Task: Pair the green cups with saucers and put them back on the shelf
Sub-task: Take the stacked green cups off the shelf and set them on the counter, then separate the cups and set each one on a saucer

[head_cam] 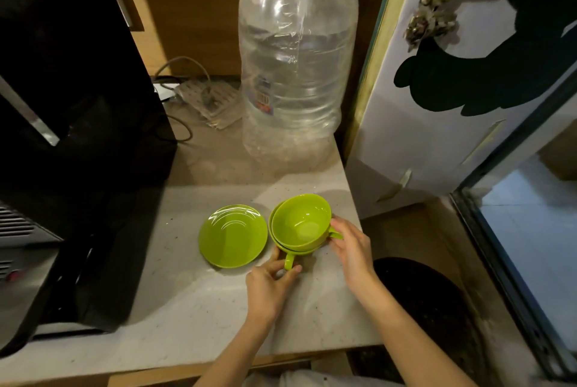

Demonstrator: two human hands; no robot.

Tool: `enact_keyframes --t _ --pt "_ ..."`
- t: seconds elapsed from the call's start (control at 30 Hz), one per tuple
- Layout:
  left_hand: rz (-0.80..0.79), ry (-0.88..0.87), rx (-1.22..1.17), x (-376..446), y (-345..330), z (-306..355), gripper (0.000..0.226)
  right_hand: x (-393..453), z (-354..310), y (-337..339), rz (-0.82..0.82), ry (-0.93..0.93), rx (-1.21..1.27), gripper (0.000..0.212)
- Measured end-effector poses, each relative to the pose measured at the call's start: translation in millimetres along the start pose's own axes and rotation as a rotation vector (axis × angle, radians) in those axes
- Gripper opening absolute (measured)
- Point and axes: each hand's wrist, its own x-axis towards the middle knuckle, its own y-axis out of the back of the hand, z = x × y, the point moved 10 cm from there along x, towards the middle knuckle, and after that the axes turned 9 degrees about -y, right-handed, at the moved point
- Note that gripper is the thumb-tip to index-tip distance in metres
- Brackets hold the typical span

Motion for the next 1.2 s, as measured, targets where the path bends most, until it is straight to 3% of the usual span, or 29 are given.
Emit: enact_keyframes --t 0.13,0.27,0.37,0.47,0.57,0.73,0.93,1.03,1.2 --pt "0.014 -0.017 0.050 -1 2 3 0.017 -1 -2 -2 0.002 -0.008 -0.005 0.018" --pt "-0.093 -0.041 0.098 4 4 10 0.029 5 -9 3 0.043 -0.060 -0.088 0.017" --pt "-0.107 0.027 0.057 8 22 8 0.045 11 -42 -4 0.065 0.109 -0.332 0.014" --pt "-0.017 0.043 0.047 23 63 11 0.032 10 -76 -34 0.065 0.315 -0.629 0.026" --pt "0.152 -0.002 0.131 41 116 16 0.021 6 -87 -88 -0.051 0.447 -0.881 0.026" --pt "0.241 0.144 0.213 50 156 -21 0.038 15 -37 -166 -0.355 0.300 -1.235 0.032" --pt "0.212 0.212 0.270 45 153 -34 0.029 31 -10 -190 -0.314 0.355 -1.822 0.036" --pt "0.210 0.220 0.274 48 149 -36 0.025 33 -7 -195 -0.291 0.383 -1.907 0.029" --pt "0.236 0.252 0.262 48 151 -42 0.025 39 -4 -193 -0.271 0.303 -1.824 0.026"
